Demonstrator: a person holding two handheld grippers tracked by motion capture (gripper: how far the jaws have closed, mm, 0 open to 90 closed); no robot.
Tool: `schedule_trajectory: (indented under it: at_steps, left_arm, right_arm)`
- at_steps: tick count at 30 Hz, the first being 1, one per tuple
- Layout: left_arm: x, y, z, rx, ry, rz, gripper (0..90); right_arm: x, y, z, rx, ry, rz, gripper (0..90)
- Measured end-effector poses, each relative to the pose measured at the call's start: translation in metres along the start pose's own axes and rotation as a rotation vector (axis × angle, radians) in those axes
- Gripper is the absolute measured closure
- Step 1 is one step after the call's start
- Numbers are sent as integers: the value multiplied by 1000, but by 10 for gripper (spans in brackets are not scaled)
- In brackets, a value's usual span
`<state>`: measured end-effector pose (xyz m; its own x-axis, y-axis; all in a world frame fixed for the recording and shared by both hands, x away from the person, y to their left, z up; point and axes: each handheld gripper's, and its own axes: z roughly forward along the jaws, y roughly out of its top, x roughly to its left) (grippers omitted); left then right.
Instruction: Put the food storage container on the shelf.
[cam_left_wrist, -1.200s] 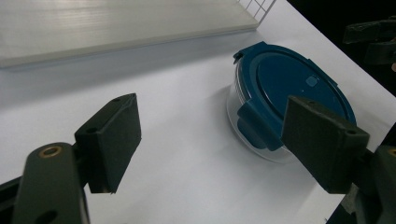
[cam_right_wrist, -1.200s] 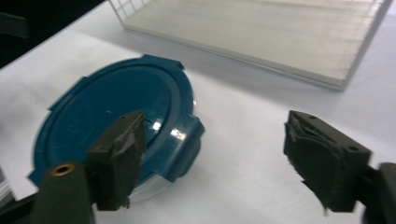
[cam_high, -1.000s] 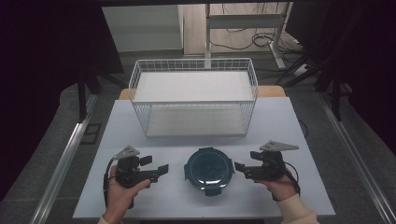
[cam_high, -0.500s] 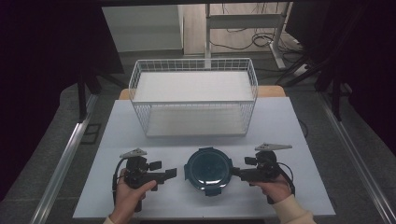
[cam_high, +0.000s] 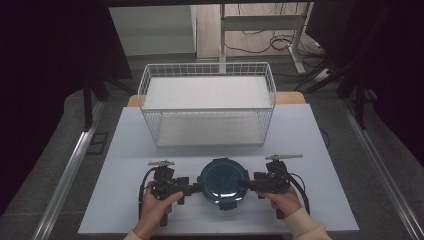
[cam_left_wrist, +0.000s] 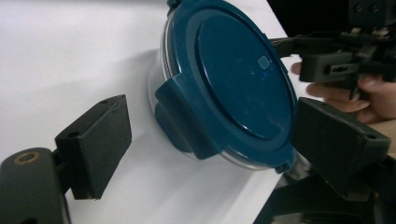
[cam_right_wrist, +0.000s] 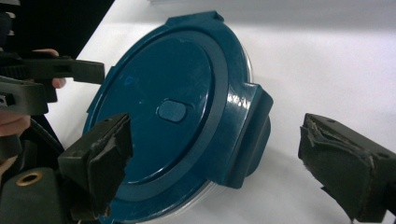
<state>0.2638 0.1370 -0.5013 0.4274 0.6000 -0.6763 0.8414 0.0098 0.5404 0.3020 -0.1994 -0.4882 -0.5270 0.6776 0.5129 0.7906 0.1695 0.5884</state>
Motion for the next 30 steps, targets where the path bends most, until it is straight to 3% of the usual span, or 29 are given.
schedule_trajectory:
  at_steps: [5, 8, 17, 20, 22, 26, 30]
  left_arm:
    - [4, 1, 14, 25, -22, -36, 124]
    - [9, 0, 19, 29, -56, -78, 126]
    - [10, -2, 33, 56, -76, -100, 146]
    - [9, -3, 39, 70, -78, -103, 169]
    - [8, -3, 40, 65, -58, -106, 188]
    - [11, -4, 36, 47, -65, -141, 234]
    - [9, -3, 31, 32, -49, -130, 313]
  right_arm:
    - [-1, 0, 11, 24, 21, 40, 98]
    - [-1, -1, 16, 35, 52, 67, 98]
    - [-4, -3, 21, 46, 80, 117, 122]
    - [-5, -3, 21, 55, 102, 137, 160]
    - [-4, -4, 23, 66, 92, 137, 187]
    - [-5, -4, 22, 89, 101, 161, 203]
    - [-10, -4, 19, 76, 121, 200, 265]
